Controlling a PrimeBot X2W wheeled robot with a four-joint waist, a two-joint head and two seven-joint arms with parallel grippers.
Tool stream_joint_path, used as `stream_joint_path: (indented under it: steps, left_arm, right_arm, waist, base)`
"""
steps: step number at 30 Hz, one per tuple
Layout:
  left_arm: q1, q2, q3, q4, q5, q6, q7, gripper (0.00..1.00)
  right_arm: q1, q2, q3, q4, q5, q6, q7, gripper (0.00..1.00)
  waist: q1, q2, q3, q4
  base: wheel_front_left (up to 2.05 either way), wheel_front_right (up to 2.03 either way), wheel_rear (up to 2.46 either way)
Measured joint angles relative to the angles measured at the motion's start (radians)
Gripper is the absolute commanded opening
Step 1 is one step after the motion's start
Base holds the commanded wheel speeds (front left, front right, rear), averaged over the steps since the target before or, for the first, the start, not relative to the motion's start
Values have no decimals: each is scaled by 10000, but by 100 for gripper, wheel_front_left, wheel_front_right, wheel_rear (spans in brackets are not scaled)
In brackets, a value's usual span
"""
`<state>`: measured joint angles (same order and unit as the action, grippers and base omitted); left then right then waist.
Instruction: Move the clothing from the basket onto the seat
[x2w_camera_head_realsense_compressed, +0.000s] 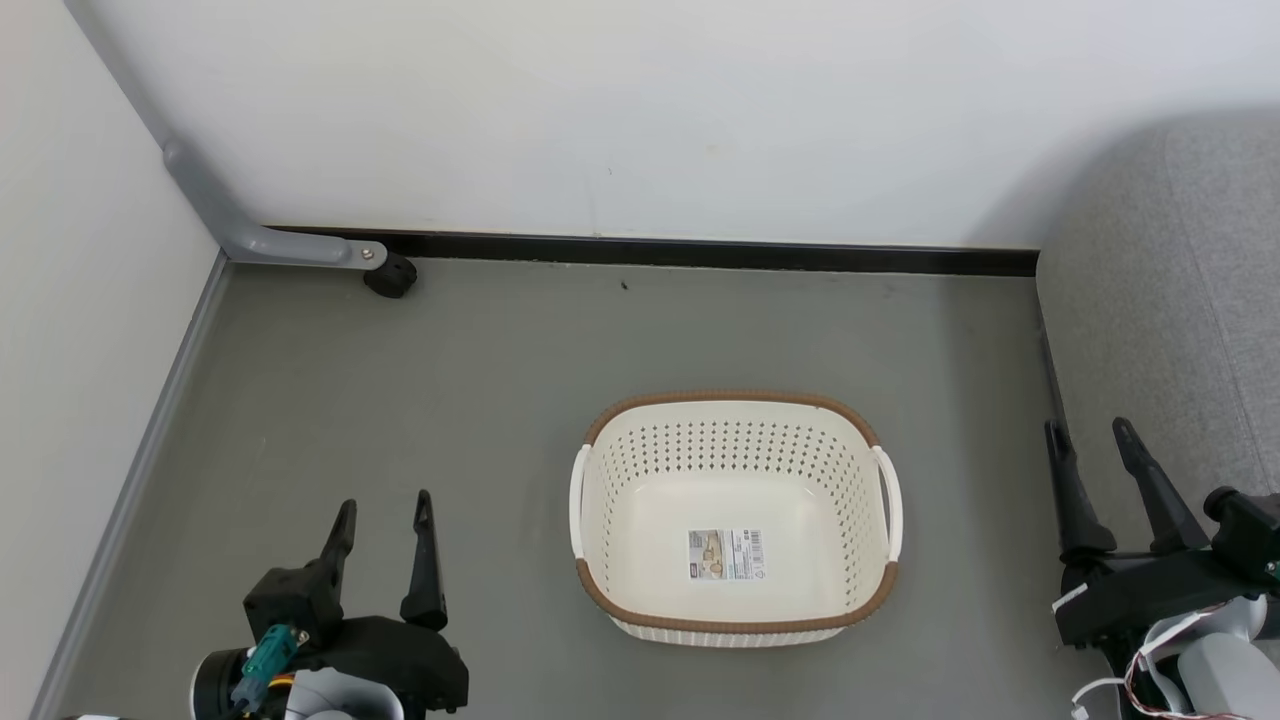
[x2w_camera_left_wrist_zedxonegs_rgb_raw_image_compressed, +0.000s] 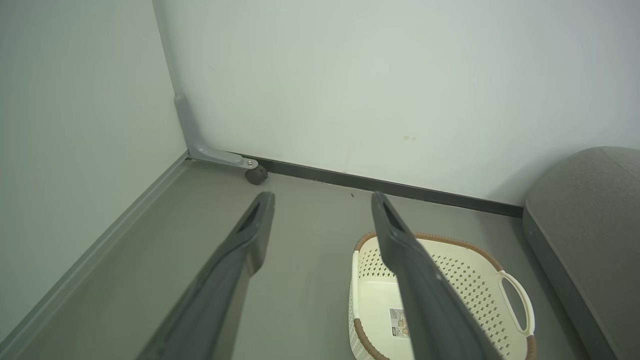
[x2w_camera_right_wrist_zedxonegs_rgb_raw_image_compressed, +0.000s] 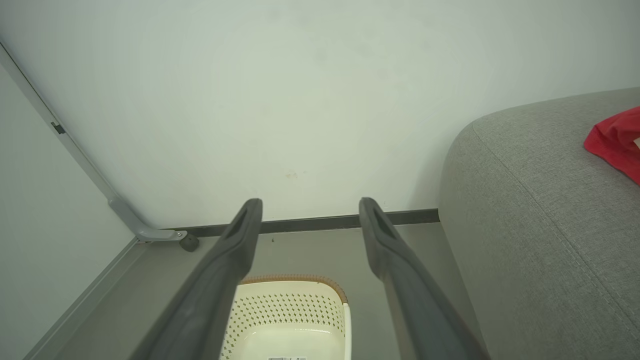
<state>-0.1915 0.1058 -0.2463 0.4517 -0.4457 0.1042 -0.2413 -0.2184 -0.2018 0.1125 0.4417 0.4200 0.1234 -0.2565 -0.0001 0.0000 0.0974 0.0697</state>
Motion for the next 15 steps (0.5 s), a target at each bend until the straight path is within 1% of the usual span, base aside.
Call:
stream_joint_path:
  steps: [15]
  left_arm:
    - [263,79,384,359,-8,-2,-79,100]
  right_arm:
    - [510,332,184,-12,-456,0,0,100]
  waist:
    - [1,0,-509,-57]
  base:
    - [0,0,0]
